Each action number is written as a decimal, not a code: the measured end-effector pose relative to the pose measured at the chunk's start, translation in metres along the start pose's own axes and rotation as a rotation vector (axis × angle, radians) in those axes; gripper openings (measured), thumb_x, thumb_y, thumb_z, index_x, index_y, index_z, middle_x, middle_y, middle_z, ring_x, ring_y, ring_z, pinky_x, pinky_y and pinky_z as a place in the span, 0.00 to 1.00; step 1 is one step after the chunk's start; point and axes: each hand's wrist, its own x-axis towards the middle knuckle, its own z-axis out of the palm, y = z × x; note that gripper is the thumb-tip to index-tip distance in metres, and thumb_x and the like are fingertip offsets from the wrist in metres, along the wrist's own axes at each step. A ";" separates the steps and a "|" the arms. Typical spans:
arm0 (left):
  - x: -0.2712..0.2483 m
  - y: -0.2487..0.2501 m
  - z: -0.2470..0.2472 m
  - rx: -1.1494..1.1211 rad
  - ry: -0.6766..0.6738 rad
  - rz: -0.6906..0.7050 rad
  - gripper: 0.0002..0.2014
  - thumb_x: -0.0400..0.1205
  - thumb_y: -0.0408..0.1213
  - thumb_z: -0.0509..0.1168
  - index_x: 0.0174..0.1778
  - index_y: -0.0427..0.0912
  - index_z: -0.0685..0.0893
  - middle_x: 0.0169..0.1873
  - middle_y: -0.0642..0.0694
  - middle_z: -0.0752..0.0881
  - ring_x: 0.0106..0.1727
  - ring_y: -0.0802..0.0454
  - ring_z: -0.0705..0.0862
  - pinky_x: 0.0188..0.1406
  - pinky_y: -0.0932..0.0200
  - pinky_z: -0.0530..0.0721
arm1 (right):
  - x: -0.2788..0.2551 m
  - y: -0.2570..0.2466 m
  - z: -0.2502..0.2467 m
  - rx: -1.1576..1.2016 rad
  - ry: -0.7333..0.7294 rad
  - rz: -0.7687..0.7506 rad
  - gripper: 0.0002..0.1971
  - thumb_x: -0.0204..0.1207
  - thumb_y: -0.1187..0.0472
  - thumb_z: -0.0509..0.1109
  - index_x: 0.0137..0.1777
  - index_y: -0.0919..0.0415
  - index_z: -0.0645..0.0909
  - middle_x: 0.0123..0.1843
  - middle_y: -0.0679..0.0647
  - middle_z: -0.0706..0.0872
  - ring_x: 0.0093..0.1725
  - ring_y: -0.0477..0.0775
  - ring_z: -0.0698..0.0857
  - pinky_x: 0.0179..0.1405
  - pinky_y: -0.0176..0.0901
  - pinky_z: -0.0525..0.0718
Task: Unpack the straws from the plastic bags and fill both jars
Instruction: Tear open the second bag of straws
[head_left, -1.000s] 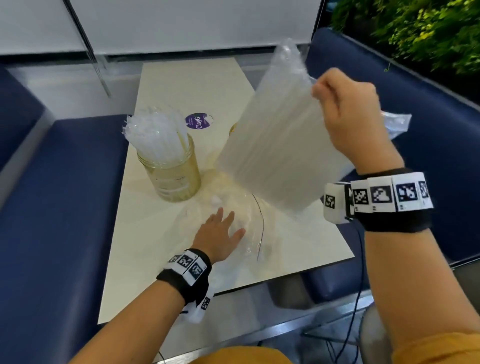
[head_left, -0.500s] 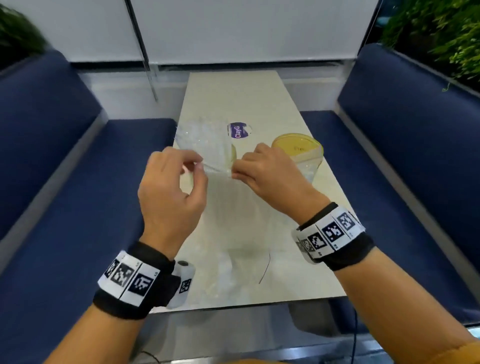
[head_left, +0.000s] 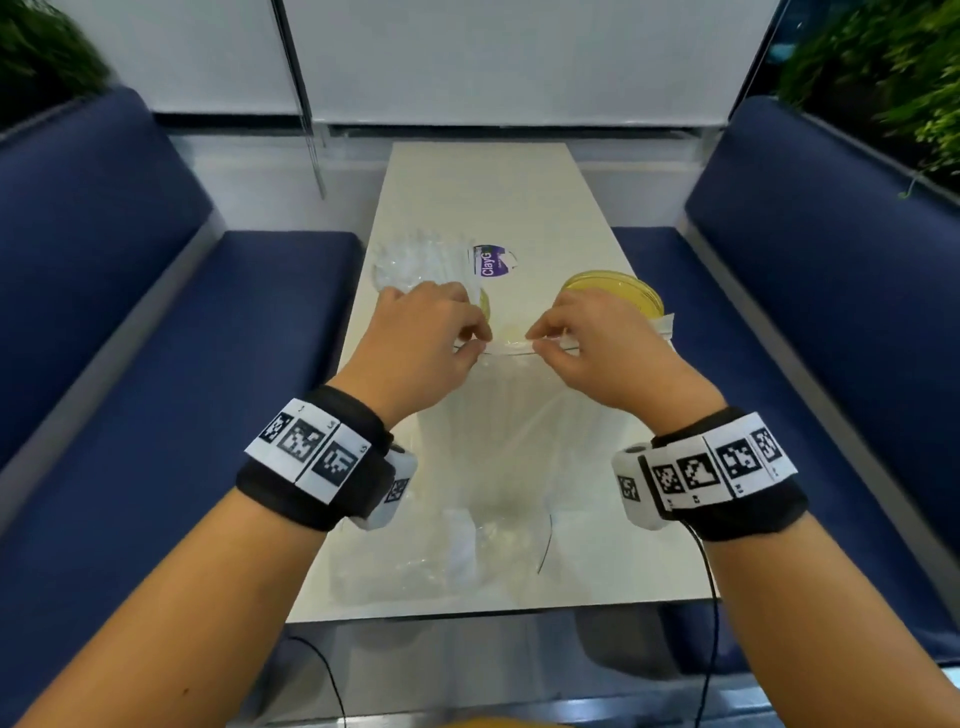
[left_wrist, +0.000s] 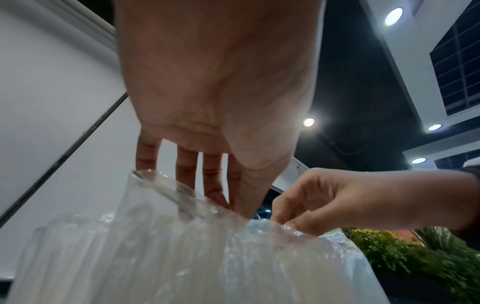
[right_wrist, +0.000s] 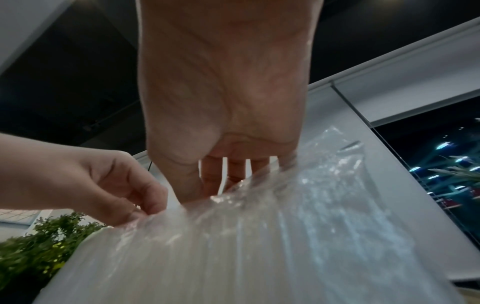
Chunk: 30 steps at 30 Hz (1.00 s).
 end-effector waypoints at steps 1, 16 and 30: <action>0.002 0.002 -0.001 -0.004 0.010 0.003 0.08 0.86 0.46 0.65 0.54 0.54 0.89 0.50 0.56 0.84 0.55 0.51 0.82 0.56 0.49 0.70 | 0.001 0.000 -0.002 0.008 0.010 -0.009 0.08 0.81 0.54 0.69 0.54 0.50 0.89 0.46 0.45 0.85 0.49 0.50 0.82 0.53 0.57 0.84; 0.024 0.021 -0.001 -0.239 -0.043 0.009 0.14 0.87 0.49 0.62 0.47 0.48 0.91 0.43 0.51 0.89 0.43 0.48 0.85 0.43 0.49 0.84 | -0.024 0.000 0.007 -0.048 0.481 -0.157 0.02 0.77 0.61 0.77 0.45 0.59 0.90 0.44 0.53 0.86 0.46 0.58 0.81 0.45 0.53 0.80; 0.034 0.041 -0.003 0.025 -0.051 0.086 0.11 0.86 0.43 0.61 0.51 0.47 0.89 0.48 0.48 0.88 0.46 0.44 0.84 0.39 0.54 0.77 | -0.037 -0.002 0.028 -0.136 0.593 -0.209 0.04 0.79 0.64 0.75 0.43 0.62 0.89 0.43 0.54 0.88 0.44 0.60 0.83 0.37 0.56 0.79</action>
